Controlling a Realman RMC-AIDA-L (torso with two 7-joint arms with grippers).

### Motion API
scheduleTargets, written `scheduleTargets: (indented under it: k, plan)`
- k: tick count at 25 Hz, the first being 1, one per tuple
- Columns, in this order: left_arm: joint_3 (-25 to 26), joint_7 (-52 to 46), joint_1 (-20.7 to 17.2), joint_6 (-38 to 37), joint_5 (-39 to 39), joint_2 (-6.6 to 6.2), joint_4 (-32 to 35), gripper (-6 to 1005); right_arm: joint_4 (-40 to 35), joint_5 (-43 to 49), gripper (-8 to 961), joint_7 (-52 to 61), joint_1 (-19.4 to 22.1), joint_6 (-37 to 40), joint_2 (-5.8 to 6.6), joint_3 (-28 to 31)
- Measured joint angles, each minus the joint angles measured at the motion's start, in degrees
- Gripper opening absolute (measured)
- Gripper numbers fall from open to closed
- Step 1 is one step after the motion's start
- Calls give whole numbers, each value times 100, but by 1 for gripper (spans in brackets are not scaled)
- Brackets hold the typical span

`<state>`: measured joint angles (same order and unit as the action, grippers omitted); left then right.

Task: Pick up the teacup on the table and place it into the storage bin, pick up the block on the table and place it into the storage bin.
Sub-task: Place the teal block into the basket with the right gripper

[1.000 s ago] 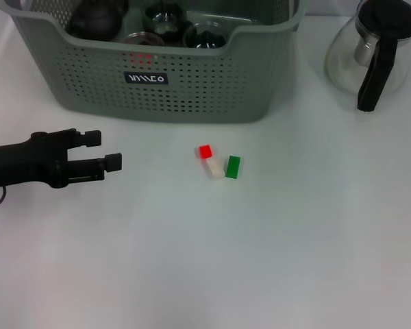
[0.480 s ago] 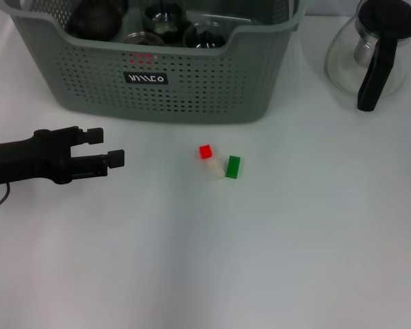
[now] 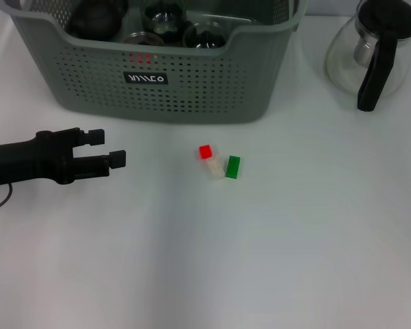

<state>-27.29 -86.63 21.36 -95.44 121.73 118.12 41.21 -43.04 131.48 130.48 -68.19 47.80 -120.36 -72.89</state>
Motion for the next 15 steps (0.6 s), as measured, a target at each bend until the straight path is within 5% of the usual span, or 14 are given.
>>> scheduleTargets:
  k: [7, 11, 15]
  plan:
    - [8, -4, 0, -1, 0, 0, 1, 828, -717, -314, 609, -33, 392, 74, 2, 11]
    - [6, -4, -9, -2, 0, 0, 1, 828, -1836, -1396, 767, -393, 1221, 289, 24, 32]
    - [4, -3, -31, 20, -8, 1, 1, 828, -2697, -2782, 822, -1334, 2199, 905, 30, 157]
